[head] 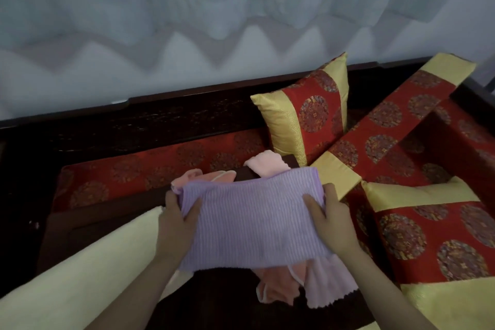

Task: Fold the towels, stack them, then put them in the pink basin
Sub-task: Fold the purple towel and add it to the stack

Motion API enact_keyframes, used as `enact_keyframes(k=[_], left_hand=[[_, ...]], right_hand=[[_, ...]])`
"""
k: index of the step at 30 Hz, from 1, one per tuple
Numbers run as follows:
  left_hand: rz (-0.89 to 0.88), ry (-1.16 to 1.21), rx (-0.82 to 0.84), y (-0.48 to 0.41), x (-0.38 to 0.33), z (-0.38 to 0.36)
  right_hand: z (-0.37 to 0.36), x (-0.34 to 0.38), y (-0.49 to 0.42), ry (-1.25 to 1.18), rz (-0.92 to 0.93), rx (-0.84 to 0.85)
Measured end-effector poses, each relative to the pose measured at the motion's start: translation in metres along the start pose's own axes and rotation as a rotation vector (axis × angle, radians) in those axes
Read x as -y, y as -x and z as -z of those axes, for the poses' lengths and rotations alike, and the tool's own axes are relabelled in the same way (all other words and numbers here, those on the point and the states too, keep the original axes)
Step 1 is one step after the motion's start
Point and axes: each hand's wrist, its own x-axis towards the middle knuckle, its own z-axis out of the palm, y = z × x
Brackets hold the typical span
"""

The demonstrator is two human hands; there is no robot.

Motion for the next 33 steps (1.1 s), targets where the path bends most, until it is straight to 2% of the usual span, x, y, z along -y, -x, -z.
enact_keyframes(k=[2, 5, 7, 11, 14, 17, 20, 22, 24, 26, 28, 31, 33], left_hand=[[0.009, 0.055, -0.104, -0.002, -0.007, 0.043], [0.077, 0.063, -0.284, 0.004, 0.013, 0.118], [0.175, -0.007, -0.371, 0.017, 0.042, 0.167], [0.337, -0.045, -0.446, 0.059, 0.1, 0.224], [0.445, -0.044, -0.445, 0.073, 0.14, 0.231], [0.604, -0.052, -0.338, 0.072, 0.18, 0.232], [0.746, -0.104, -0.252, 0.063, 0.2, 0.232], [0.788, -0.154, -0.253, 0.057, 0.192, 0.231], [0.709, -0.288, -0.362, 0.052, 0.177, 0.228], [0.54, -0.454, -0.489, 0.047, 0.158, 0.218], [0.352, -0.52, -0.505, 0.031, 0.136, 0.201], [0.095, -0.31, -0.347, -0.003, 0.09, 0.146], [0.039, -0.1, -0.125, -0.018, 0.051, 0.093]], right_hand=[[0.002, 0.041, -0.007, -0.116, 0.013, -0.013], [-0.016, 0.101, -0.012, -0.277, 0.026, 0.058], [-0.044, 0.137, -0.01, -0.254, 0.066, 0.118], [-0.126, 0.178, 0.007, -0.171, 0.027, 0.364], [-0.172, 0.181, 0.018, -0.03, 0.092, 0.419], [-0.2, 0.175, 0.026, 0.174, 0.126, 0.432], [-0.214, 0.164, 0.024, 0.115, 0.029, 0.541], [-0.213, 0.157, 0.023, 0.103, 0.019, 0.619], [-0.204, 0.149, 0.022, 0.079, 0.05, 0.588], [-0.19, 0.137, 0.019, -0.027, 0.025, 0.519], [-0.17, 0.118, 0.013, -0.153, -0.033, 0.46], [-0.126, 0.077, 0.0, -0.149, -0.068, 0.285], [-0.095, 0.047, -0.008, -0.117, -0.112, 0.135]])
